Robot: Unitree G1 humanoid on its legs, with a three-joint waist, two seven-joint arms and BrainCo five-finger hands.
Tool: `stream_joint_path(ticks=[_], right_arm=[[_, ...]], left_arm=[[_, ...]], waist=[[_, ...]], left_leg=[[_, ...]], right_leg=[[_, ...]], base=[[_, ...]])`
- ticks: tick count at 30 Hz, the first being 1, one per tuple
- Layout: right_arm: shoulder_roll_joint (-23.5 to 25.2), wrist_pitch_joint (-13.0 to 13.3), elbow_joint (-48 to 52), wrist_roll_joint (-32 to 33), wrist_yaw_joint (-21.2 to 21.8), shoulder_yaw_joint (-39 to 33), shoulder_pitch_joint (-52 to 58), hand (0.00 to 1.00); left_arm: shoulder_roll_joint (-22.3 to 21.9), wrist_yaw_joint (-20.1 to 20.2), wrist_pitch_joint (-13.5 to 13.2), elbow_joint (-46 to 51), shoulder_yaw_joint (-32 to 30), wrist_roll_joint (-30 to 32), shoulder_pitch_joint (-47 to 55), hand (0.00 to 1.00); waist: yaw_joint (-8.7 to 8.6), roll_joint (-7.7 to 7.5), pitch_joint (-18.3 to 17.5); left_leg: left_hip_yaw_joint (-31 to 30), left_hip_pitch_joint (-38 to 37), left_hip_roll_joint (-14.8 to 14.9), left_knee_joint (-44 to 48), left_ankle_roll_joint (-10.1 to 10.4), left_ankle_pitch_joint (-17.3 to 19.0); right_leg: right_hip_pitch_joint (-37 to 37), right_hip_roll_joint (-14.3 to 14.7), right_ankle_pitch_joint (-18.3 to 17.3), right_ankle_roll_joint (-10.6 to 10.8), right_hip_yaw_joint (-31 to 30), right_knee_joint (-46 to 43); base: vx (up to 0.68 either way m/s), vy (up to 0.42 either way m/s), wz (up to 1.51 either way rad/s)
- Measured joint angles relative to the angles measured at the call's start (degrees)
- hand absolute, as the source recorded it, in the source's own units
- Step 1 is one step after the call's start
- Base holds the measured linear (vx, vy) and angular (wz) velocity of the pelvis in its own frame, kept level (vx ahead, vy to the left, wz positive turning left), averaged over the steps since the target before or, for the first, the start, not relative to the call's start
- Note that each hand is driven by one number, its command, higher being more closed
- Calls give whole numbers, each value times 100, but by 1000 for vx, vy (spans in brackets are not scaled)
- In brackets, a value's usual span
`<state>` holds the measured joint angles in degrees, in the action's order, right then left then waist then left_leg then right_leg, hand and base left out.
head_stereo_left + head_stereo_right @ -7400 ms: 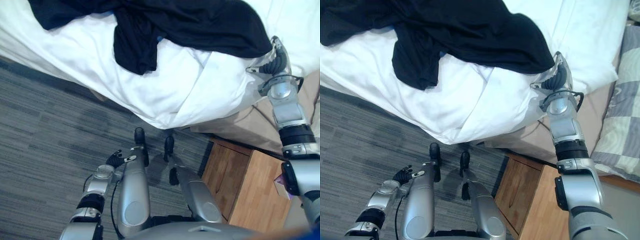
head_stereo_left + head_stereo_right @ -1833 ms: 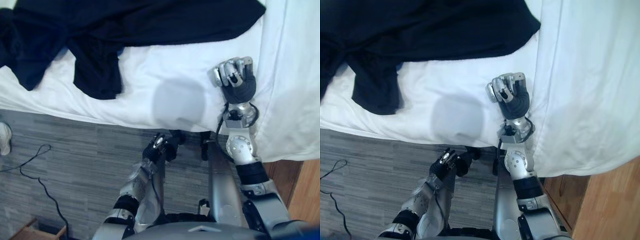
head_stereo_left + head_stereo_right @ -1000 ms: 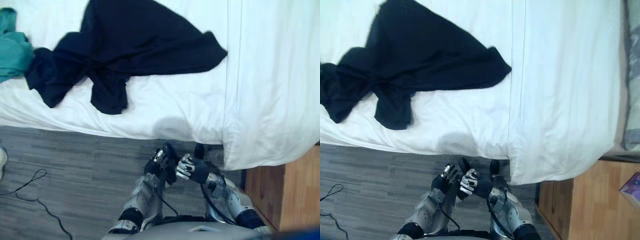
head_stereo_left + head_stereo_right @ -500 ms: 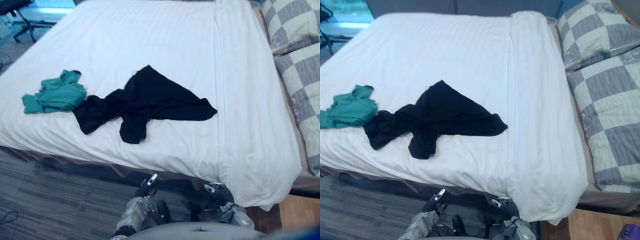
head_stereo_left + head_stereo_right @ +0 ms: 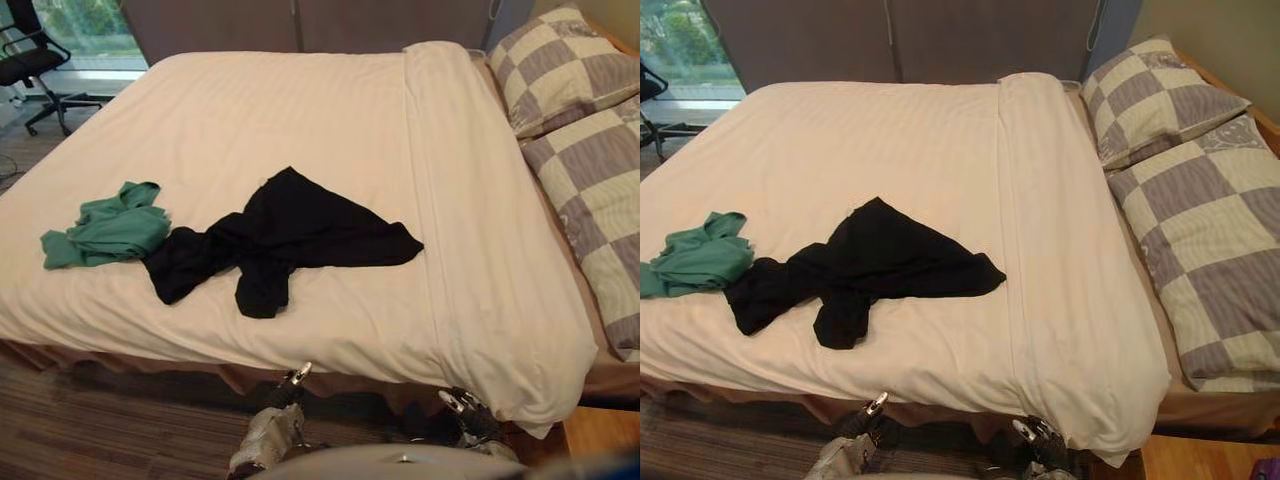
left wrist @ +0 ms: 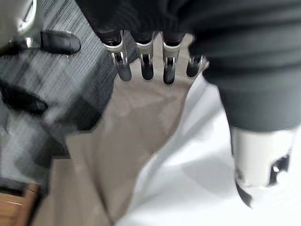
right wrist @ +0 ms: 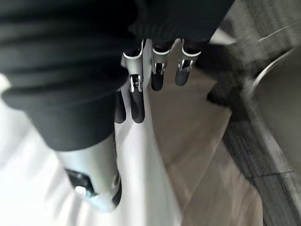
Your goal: Tidy the bed and pick cloth on bed and put in laundry
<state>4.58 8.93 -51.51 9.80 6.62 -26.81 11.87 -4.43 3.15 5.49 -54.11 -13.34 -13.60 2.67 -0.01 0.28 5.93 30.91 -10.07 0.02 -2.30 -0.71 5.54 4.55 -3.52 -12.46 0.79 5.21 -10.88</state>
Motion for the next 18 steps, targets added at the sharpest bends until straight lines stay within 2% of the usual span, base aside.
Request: stream_joint_path(ticks=[2, 3, 5, 7, 11, 15, 18], right_arm=[[-20, -264, 10, -116, -26, -77, -5, 0], [-32, -485, 52, -275, -54, -150, -9, 0], [-60, -645, 52, -463, -90, -200, -9, 0], [-130, -934, 55, -841, -237, -223, -4, 0], [-176, -1103, 43, -970, -328, -218, -14, 0], [-247, -1155, 5, -1002, -329, -178, -25, 0], [-264, -1196, -42, -1008, -310, -172, -45, 0]], left_arm=[[8, -248, 134, 22, -90, 140, 0, 0], [22, -443, 270, 87, -140, 138, 12, 0], [39, -594, 356, 103, -254, 138, 19, 0], [117, -726, 609, 107, -368, 243, 63, 0], [176, -720, 862, 107, -536, 473, 83, 0], [306, -553, 1536, 104, -638, 640, 224, 0], [304, -702, 1681, 135, -885, 520, 210, 0]], waist=[[-34, 0, -15], [-32, 3, -14], [-30, 5, -19], [-30, 30, -75], [-17, 41, -87], [36, 62, -110], [110, 18, -63]], left_leg=[[13, -24, -1, -54, 1, -1], [27, -56, -2, -72, 9, -6], [40, -121, -2, -110, 10, -6], [72, -198, -5, -202, 33, -20], [68, -288, -12, -301, 64, -40], [70, -315, -9, -321, 97, -19], [94, -210, 43, 54, 110, 207]], right_leg=[[5, 11, 0, 0, -7, 9], [27, 23, 0, 0, -25, 32], [92, 40, 0, -1, -48, 83], [136, 72, 0, 0, -80, 127], [217, 100, 1, -1, -77, 195], [257, 114, -1, -2, -79, 253], [250, 70, -76, -7, -114, 165]], base=[[25, -4, -6], [41, -2, -4], [52, -6, -7], [59, -9, -8], [54, -9, 0], [32, -3, 0], [24, 5, -3]])
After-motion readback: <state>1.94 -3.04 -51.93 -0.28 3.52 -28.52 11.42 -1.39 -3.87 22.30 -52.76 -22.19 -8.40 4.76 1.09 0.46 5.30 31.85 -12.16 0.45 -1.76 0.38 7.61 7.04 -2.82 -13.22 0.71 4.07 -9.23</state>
